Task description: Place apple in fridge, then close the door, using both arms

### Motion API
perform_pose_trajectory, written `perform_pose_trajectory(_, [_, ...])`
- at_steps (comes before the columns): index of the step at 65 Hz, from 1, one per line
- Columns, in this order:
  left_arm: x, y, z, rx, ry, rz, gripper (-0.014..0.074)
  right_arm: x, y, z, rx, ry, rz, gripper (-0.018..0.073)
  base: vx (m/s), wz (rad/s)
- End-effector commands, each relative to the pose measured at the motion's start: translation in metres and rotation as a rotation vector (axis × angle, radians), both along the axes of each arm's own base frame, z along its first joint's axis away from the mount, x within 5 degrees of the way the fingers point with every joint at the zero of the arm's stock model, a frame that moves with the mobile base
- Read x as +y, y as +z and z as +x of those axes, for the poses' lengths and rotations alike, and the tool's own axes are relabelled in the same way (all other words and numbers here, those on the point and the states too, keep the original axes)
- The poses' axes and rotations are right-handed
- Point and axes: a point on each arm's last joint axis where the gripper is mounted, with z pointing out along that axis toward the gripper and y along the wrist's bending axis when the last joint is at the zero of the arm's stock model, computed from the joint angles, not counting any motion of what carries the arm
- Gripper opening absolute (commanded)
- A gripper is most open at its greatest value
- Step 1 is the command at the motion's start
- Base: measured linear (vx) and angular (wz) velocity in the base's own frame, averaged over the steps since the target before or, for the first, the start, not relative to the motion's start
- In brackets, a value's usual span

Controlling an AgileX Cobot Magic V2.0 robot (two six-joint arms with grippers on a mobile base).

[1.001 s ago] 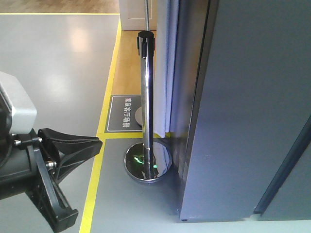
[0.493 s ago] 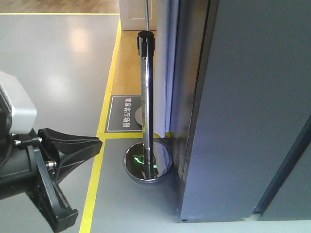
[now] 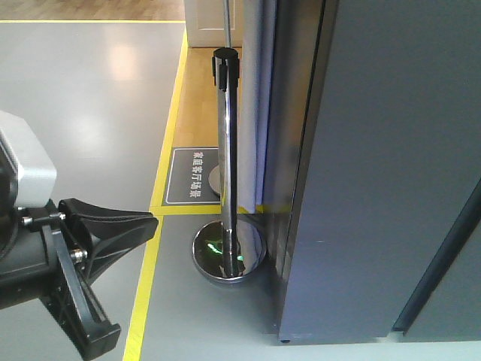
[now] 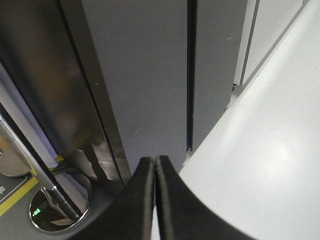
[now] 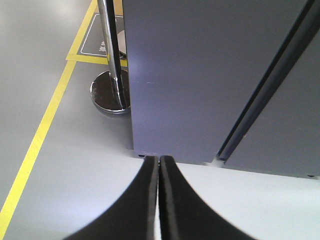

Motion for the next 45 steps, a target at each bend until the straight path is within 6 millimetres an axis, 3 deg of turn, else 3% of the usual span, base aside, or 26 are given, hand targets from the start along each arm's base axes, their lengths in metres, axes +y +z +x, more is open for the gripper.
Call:
perform_pose_trajectory(1, [0.001, 0.016, 0.001, -0.059, 0.026, -0.083, -0.0006, 0.000, 0.011, 0.004, -0.072, -0.004, 0.008, -0.0002, 0.00, 0.00])
perform_pose_trajectory(24, [0.006, 0.007, -0.001, -0.063, 0.019, -0.007, -0.0006, 0.000, 0.011, 0.004, -0.072, -0.004, 0.008, -0.0002, 0.00, 0.00])
perform_pose_trajectory(37, [0.055, -0.013, -0.010, -0.156, 0.300, -0.162, -0.0006, 0.000, 0.011, 0.004, -0.072, -0.004, 0.008, -0.0002, 0.00, 0.00])
perform_pose_trajectory(45, [0.089, -0.049, -0.023, -0.207, 0.484, -0.184, -0.0006, 0.000, 0.011, 0.004, -0.072, -0.004, 0.008, -0.0002, 0.00, 0.00])
